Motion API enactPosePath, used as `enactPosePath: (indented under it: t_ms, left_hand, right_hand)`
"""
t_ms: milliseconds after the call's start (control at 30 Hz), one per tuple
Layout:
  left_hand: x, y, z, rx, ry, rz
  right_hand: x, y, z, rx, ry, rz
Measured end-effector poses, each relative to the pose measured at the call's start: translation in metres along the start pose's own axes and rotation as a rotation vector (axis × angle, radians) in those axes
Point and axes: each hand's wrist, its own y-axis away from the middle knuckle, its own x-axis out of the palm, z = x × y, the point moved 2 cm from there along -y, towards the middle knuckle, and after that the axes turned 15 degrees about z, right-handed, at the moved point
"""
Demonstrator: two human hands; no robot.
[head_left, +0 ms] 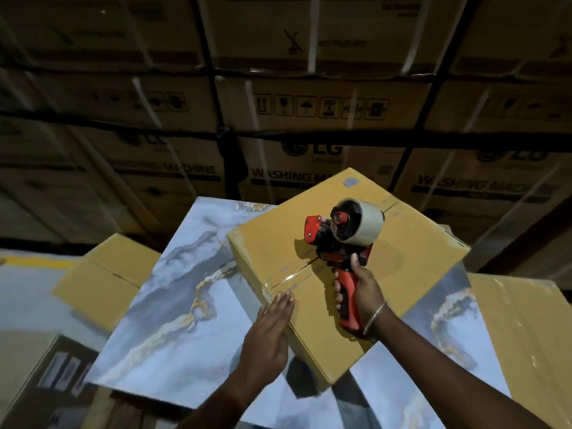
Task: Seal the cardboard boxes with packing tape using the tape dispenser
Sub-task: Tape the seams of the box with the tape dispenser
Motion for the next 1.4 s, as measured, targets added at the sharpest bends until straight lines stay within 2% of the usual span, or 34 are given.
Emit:
enactPosePath:
  t_ms: [100,200,300,433,533,667,1000,1133,1200,1333,1400]
  left_hand:
    - [0.009,0.006,-0.022,-0.146,0.230,-0.210]
    - [0.009,0.001,-0.044,-0.361,0.558,-0.504]
    - [0.005,-0.015,-0.058,-0.574,0.669,-0.666]
    - [0.004,-0.037,-0.071,-0.763,0.686,-0.554]
    - [0.010,-0.039,-0.078,-0.811,0.722,-0.428]
    - [0.014,-0.037,-0.069,-0.852,0.665,-0.352]
    - [0.001,-0.033,-0.041,-0.773,0.504,-0.142]
    - [-0.013,-0.033,-0.027,-0.658,0.637,-0.049]
    - [-0.026,-0.030,-0.017,-0.658,0.774,-0.078]
    - [-0.065,-0.030,0.008,-0.740,0.904,-0.410]
    - [-0.084,-0.041,0.015,-0.752,1.197,-0.493]
  right_hand:
    - [-0.002,0.001,-0.001,-0.008,-0.074,0.033]
    - [-0.006,0.001,-0.003,0.007,-0.100,0.048]
    - [-0.005,0.003,-0.001,0.015,-0.117,0.086]
    - [-0.005,0.006,-0.002,0.015,-0.064,0.109]
    - [-0.006,0.008,-0.001,0.022,-0.071,0.110]
    - [-0.004,0.009,0.000,0.024,-0.073,0.124]
    - [0.015,0.004,-0.002,0.030,0.134,0.189]
    - [0.032,0.003,-0.005,0.083,0.209,0.238]
    - [0.038,0.001,-0.005,0.088,0.239,0.276]
    - [0.048,-0.001,-0.005,0.080,0.283,0.360]
    - [0.052,-0.003,-0.005,0.090,0.298,0.389]
